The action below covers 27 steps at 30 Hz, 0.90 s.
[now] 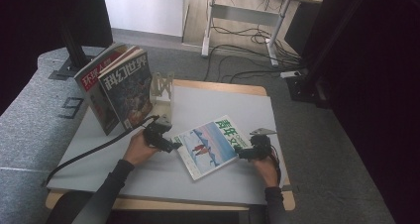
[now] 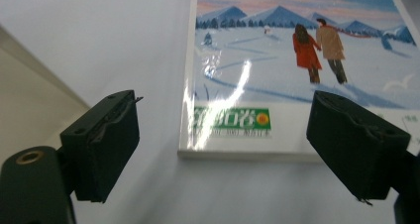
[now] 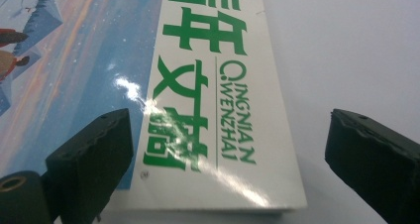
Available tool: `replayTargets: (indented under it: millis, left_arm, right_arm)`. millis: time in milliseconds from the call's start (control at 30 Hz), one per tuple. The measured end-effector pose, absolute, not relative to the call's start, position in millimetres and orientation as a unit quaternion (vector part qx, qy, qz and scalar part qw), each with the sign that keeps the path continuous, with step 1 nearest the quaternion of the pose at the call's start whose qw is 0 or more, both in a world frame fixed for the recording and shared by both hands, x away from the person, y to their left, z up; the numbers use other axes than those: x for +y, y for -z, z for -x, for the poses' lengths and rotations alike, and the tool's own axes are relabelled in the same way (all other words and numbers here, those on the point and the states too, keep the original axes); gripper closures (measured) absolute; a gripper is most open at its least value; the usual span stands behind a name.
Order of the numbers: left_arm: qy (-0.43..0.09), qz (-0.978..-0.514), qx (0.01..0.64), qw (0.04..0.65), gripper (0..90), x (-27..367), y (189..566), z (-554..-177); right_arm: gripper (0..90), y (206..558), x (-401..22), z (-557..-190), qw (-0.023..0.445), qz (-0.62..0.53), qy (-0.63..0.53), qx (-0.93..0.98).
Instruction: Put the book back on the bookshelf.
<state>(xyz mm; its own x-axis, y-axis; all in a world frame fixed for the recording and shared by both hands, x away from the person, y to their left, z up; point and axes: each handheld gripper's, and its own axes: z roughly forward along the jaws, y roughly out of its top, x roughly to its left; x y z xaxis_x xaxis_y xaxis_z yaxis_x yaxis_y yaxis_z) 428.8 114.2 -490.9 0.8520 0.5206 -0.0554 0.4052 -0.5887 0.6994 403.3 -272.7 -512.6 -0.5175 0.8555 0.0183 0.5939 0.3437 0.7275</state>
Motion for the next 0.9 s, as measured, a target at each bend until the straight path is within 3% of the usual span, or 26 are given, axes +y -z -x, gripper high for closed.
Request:
replayTargets:
  millis: [533,900]
  left_arm:
    - [-0.036,-0.893,0.263,0.365,14.1,100.2,514.2,-445.5]
    - [0.001,-0.892,0.258,0.372,16.1,95.8,517.6,-446.3]
  right_arm:
    - [10.8,523.3,-268.6,-418.6,0.133,-0.455,-0.376,0.796]
    - [10.0,526.0,-269.9,-422.1,0.116,-0.465,-0.384,0.79]
